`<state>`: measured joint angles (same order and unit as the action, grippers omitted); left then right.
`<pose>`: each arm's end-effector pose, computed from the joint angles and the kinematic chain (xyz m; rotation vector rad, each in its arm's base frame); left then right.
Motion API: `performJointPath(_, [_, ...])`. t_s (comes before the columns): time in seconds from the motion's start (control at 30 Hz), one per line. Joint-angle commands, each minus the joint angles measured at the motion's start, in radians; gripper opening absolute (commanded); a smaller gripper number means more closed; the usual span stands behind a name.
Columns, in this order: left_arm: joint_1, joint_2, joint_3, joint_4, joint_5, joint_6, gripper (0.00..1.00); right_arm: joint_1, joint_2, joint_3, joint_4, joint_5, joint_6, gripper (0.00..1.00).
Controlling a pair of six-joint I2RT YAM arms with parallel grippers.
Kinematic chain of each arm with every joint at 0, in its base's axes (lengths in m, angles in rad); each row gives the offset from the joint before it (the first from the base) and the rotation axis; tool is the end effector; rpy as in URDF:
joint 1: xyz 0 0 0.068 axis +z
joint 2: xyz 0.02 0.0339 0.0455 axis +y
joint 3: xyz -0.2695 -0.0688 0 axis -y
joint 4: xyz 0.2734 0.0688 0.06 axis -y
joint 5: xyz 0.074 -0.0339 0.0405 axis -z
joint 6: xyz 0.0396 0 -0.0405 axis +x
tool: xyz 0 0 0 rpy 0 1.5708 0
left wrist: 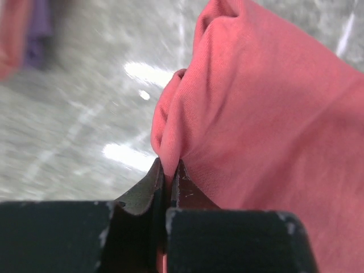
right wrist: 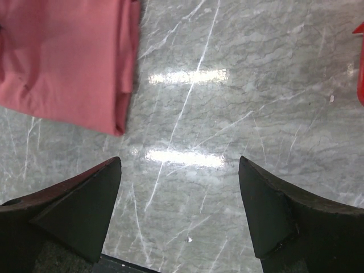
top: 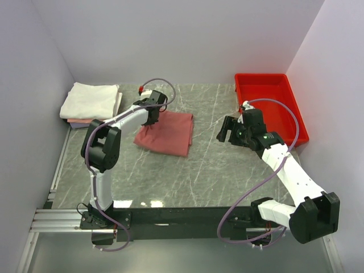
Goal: Fold and stack the t-shirts
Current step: Fold the tshirt, then neatly place the folded tshirt to the corner
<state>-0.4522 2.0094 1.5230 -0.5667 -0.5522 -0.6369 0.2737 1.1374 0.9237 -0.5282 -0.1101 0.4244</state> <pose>0.4206 -0.1812 0.1891 -0.4027 2.3855 0.2538 0.2591 0.0772 0.2821 0.1204 2.3530 0.4764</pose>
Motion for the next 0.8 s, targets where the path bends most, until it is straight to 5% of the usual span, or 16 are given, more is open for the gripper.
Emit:
performJointPath(0.0, [0.012, -0.083, 0.054, 0.040, -0.155, 0.140, 0.01, -0.011, -0.024, -0.005, 0.025, 0.030, -0.013, 0.90])
performJointPath(0.47, [0.141, -0.158, 0.092, 0.234, -0.180, 0.563, 0.01, -0.021, -0.015, -0.003, 0.020, 0.046, -0.012, 0.90])
performJointPath(0.77, [0.201, -0.169, 0.245, 0.162, -0.101, 0.698, 0.01, -0.027, 0.010, 0.003, 0.010, 0.050, -0.009, 0.90])
